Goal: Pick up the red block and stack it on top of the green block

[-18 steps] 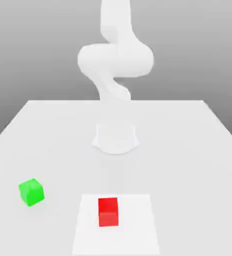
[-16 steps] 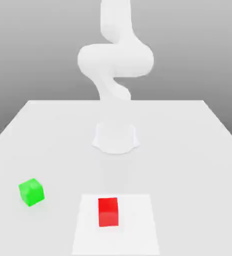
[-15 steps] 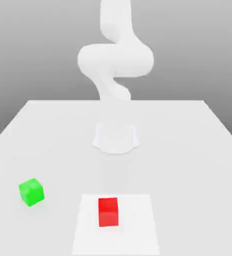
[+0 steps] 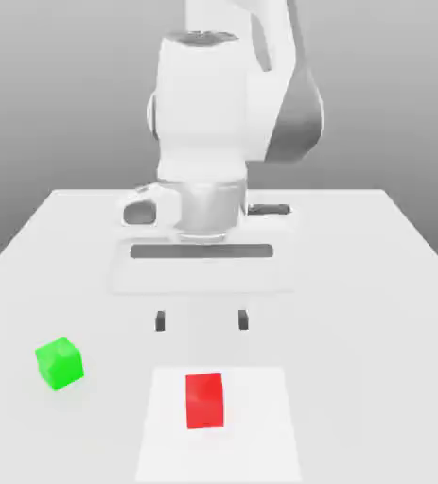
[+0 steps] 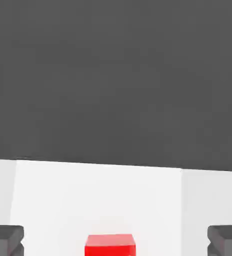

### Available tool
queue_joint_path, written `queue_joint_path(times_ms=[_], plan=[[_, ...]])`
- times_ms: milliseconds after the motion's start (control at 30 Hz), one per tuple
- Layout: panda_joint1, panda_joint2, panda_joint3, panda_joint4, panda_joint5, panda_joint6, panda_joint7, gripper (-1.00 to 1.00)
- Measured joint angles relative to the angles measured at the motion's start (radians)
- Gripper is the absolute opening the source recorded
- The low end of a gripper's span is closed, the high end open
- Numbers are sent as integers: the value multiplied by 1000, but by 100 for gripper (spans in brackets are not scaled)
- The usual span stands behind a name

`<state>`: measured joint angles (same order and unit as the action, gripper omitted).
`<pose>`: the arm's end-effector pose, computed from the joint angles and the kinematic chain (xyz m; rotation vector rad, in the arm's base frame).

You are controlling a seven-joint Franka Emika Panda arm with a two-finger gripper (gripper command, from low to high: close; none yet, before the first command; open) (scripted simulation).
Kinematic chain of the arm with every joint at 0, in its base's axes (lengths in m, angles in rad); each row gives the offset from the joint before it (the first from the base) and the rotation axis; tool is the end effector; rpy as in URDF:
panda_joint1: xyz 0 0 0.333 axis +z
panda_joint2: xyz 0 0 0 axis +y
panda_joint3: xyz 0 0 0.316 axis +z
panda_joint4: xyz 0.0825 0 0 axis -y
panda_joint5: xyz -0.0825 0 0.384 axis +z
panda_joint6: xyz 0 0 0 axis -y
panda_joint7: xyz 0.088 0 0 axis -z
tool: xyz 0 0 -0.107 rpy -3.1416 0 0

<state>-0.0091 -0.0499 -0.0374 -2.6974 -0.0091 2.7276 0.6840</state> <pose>0.4172 -0.0189 0.2541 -2.9152 1.1012 -0.1196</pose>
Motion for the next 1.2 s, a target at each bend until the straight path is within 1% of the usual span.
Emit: queue_joint_path(times_ms=[100,267,300,533,733,967,1200], plan=[[-3,109,2,-33,15,73,-22,0],[-12,290,16,-14,35,224,-39,0],[-15,310,19,-11,37,242,-40,-100],[-16,308,20,-12,33,239,-37,-100],[-19,114,16,-40,13,74,-24,-100],[-171,36,-44,-48,-44,12,-183,-100],[-295,-13,-125,-54,-64,-28,-396,-100]])
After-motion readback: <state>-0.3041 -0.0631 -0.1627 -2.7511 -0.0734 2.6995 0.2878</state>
